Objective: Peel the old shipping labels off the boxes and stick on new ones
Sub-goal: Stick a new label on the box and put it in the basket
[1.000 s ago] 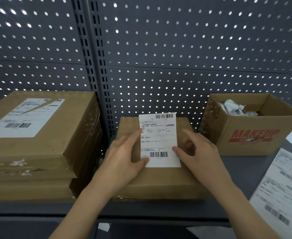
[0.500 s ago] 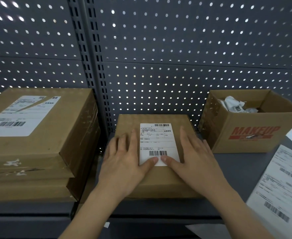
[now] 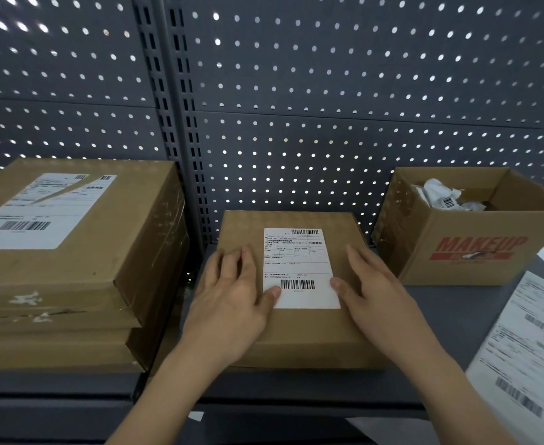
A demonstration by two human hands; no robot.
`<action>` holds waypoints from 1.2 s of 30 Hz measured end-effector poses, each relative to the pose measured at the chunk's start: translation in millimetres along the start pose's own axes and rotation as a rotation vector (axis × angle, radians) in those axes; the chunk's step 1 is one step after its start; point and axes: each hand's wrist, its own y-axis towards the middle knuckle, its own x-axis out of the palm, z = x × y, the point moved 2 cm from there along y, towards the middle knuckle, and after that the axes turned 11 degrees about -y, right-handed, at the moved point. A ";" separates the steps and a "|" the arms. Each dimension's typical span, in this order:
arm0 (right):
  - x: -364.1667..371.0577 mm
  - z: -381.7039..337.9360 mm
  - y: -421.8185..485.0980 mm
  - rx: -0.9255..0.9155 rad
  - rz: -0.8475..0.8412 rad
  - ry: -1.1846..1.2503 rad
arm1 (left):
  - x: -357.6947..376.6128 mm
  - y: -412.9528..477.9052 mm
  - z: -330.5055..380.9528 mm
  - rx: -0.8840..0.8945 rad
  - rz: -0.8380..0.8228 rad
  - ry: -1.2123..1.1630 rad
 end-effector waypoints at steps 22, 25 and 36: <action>-3.1 8.0 2.9 0.002 -0.168 0.052 | -1.6 5.1 -13.0 0.020 -0.132 0.038; -0.1 8.4 6.0 -0.006 -0.177 0.060 | -1.2 4.8 -10.6 0.009 -0.140 0.003; -11.7 12.2 36.2 0.054 -0.104 -0.007 | -15.1 33.5 -8.9 0.046 -0.071 -0.009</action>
